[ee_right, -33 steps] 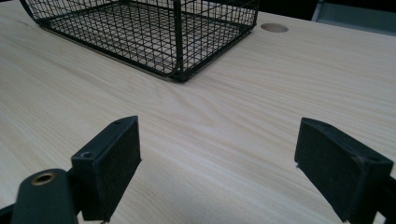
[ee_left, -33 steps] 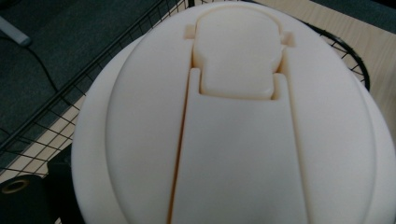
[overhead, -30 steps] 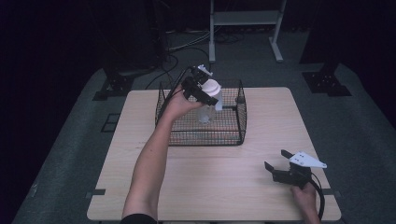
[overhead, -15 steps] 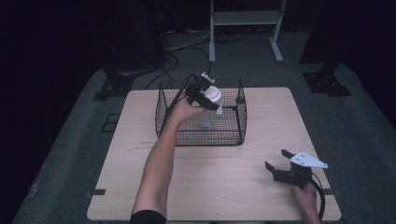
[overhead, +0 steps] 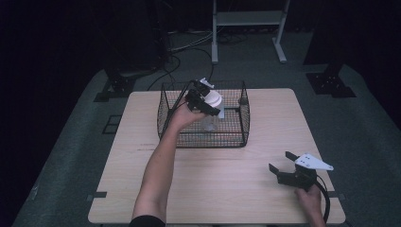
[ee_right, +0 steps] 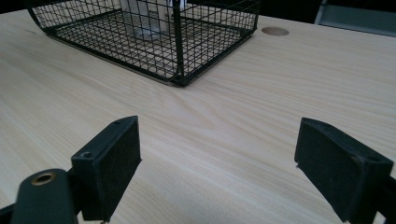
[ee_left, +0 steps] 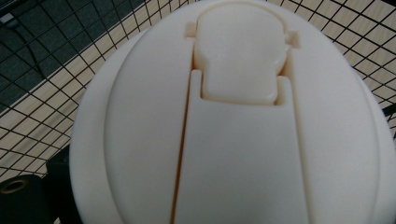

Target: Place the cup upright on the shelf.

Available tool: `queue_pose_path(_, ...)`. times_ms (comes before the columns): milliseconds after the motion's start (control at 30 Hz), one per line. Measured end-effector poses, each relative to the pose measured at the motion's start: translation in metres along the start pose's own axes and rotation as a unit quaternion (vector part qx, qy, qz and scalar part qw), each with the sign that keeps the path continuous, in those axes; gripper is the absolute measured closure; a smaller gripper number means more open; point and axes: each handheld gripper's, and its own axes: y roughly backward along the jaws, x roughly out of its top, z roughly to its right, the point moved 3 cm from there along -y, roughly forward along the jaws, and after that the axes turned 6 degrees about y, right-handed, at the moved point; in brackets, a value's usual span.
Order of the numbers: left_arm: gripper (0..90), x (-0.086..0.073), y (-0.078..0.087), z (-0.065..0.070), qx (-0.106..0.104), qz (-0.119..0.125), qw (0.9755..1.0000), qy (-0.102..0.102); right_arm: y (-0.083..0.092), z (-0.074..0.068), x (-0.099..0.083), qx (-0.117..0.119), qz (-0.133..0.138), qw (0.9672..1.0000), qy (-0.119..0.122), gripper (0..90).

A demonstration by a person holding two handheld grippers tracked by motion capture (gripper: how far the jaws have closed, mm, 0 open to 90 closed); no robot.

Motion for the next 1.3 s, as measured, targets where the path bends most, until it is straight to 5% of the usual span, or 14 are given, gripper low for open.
queue_pose_path(600,2.1,-0.005,-0.003,0.000,0.013,-0.008,0.9999,-0.005,-0.002,-0.001,0.000,0.002,-0.008,1.0000,0.005,13.5)
queue_pose_path(1300,0.0,-0.010,0.012,0.000,0.009,0.019,0.9998,0.001,-0.002,-0.002,-0.001,0.004,-0.010,0.9999,0.010,13.5)
